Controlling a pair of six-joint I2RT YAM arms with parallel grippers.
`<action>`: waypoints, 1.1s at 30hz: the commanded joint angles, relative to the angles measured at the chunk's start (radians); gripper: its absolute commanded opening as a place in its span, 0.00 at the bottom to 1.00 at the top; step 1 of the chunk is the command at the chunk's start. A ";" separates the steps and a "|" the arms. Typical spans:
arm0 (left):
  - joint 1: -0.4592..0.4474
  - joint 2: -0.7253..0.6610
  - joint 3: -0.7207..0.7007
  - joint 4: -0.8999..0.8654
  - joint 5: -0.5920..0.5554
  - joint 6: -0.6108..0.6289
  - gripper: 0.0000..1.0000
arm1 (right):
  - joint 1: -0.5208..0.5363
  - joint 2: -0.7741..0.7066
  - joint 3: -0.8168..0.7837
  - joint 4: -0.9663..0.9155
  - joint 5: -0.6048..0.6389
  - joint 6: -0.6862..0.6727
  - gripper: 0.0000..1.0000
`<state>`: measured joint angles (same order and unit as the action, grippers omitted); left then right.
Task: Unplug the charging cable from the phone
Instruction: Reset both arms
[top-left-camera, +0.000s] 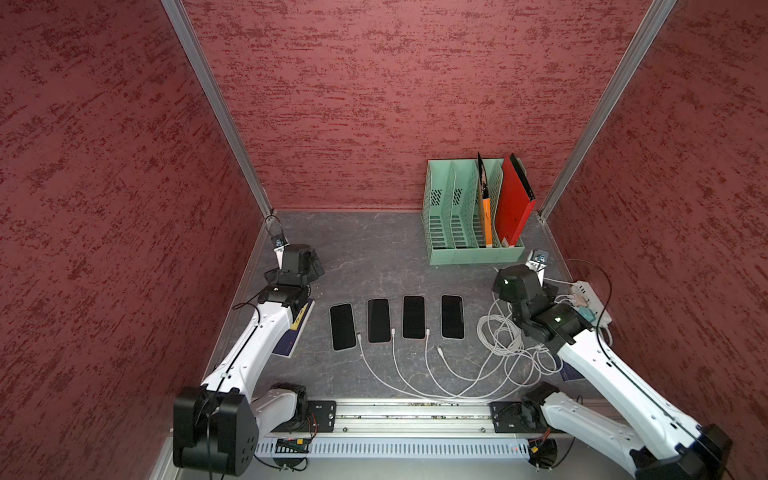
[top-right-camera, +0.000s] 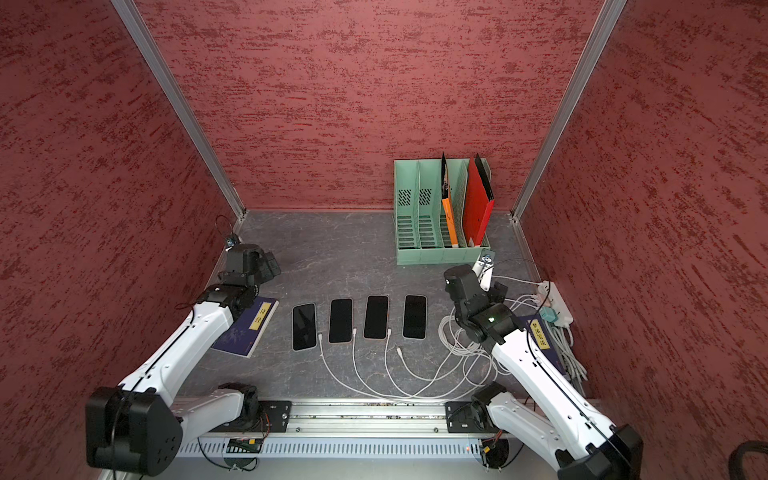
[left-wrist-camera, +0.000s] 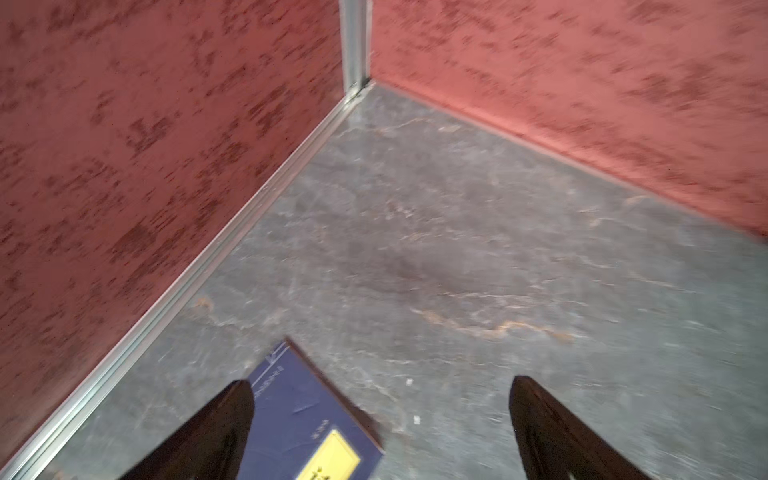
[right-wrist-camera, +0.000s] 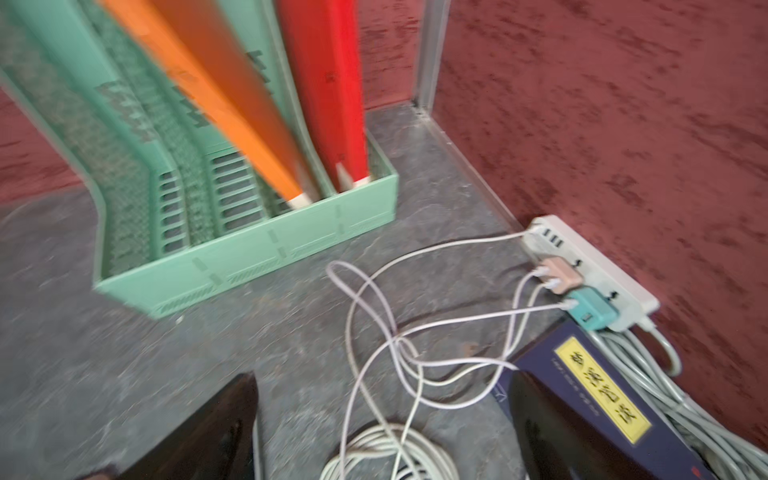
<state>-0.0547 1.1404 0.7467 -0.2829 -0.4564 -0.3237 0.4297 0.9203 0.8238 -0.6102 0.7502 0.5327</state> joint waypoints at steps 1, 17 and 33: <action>0.100 -0.032 -0.121 0.300 0.019 0.051 1.00 | -0.049 -0.016 -0.072 0.190 0.024 0.036 0.96; 0.122 0.203 -0.342 0.928 0.252 0.229 1.00 | -0.283 0.235 -0.446 0.991 0.104 -0.255 0.98; 0.035 0.390 -0.398 1.246 0.294 0.324 1.00 | -0.412 0.630 -0.462 1.580 -0.625 -0.511 0.98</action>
<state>-0.0429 1.5398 0.3214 0.9054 -0.1772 -0.0025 0.0334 1.5379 0.3721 0.8661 0.2443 0.0551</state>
